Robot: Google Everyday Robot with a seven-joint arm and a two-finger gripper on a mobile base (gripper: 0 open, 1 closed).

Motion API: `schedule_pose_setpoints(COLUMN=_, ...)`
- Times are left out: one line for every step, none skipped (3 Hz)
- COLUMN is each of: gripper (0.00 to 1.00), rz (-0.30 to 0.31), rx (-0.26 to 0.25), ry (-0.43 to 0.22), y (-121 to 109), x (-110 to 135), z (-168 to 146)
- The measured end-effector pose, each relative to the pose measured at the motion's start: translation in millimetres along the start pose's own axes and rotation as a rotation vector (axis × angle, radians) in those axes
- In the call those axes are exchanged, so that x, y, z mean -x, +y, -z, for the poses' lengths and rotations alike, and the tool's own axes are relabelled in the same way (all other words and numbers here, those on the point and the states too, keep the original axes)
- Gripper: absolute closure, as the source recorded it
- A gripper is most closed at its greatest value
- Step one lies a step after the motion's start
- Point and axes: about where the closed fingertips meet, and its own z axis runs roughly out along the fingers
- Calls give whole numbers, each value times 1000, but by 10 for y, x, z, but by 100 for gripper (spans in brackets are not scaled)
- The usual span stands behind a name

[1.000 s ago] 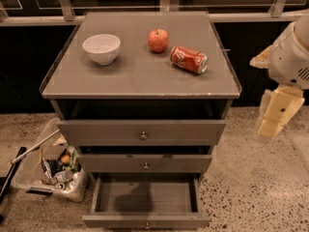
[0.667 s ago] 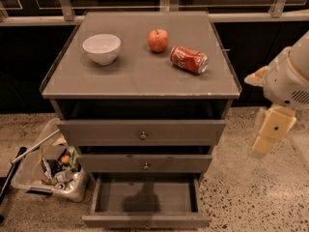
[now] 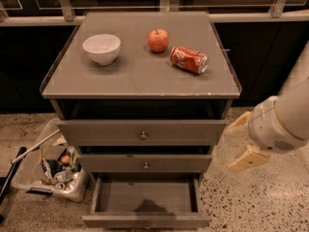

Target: Close bottom drawer

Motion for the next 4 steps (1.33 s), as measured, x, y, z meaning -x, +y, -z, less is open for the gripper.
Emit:
schedule_pose_setpoints(gripper=65, rz=-1, rx=-5, ry=1, y=9, x=-15, z=-32)
schedule_pose_setpoints(gripper=89, rz=-1, rx=-5, ry=1, y=10, x=-15, z=-33)
schedule_pose_setpoints(gripper=100, rz=-31, rx=14, ry=-20, y=96, x=-15, z=-229)
schedule_pose_setpoints(gripper=100, rz=-81, rx=40, ry=-59, y=258, x=11, z=-708)
